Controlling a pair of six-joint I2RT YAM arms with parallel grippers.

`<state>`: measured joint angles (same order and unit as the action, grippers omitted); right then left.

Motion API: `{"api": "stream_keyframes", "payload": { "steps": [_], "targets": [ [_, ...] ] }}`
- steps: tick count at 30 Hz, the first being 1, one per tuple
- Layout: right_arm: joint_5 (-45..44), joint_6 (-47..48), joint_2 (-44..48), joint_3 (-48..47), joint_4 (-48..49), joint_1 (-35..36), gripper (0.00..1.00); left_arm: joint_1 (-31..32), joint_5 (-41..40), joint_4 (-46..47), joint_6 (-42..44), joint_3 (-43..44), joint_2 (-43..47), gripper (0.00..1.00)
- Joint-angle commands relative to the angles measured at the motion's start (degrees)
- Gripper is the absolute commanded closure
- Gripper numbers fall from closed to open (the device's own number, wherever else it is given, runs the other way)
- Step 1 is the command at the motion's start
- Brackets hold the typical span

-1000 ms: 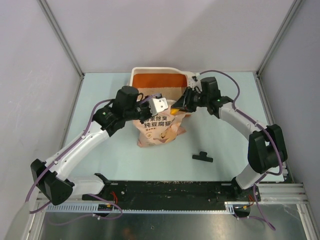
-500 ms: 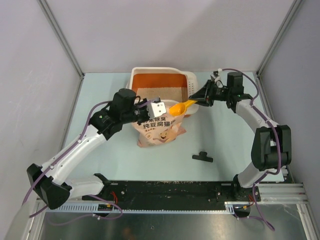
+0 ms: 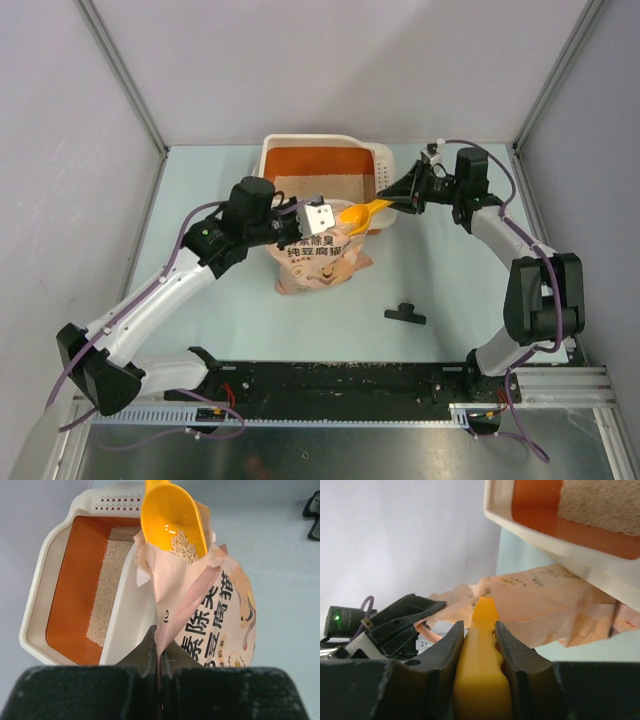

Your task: Fill the litter box with clean litter

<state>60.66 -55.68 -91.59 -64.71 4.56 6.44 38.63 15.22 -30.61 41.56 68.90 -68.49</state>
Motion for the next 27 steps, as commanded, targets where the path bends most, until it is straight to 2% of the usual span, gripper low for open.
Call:
{"api": "stream_keyframes", "payload": {
  "steps": [1, 2, 4, 8, 12, 19, 27],
  "targets": [
    [4.5, -3.4, 2.0, -2.3, 7.0, -1.3, 1.0, 0.2, 1.6, 2.0, -0.3, 2.8, -0.8, 1.0],
    [4.3, 0.4, 2.5, -3.1, 1.5, -3.6, 1.0, 0.2, 1.6, 2.0, -0.2, 3.0, -0.9, 1.0],
    [2.9, 2.5, 2.3, -3.1, -2.0, -4.0, 1.0, 0.2, 1.6, 2.0, 0.2, 3.3, -1.2, 1.0],
    [1.9, 0.6, -1.8, -2.6, 4.3, 0.8, 1.0, 0.3, 1.7, 2.0, -0.1, 4.0, -2.3, 1.0],
    [4.0, -0.3, -1.7, -2.7, 4.2, -3.3, 1.0, 0.2, 1.2, 2.0, 0.4, 3.9, -1.7, 1.0],
    [5.3, -2.5, -1.1, -2.7, 5.3, -4.1, 1.0, 0.2, 0.6, 2.0, 1.4, 2.9, -1.3, 1.0],
    [6.6, -1.2, 0.4, -3.1, 2.0, -6.0, 1.0, 0.2, -0.8, 2.0, 3.0, 1.1, 0.2, 1.0]
  ]
}}
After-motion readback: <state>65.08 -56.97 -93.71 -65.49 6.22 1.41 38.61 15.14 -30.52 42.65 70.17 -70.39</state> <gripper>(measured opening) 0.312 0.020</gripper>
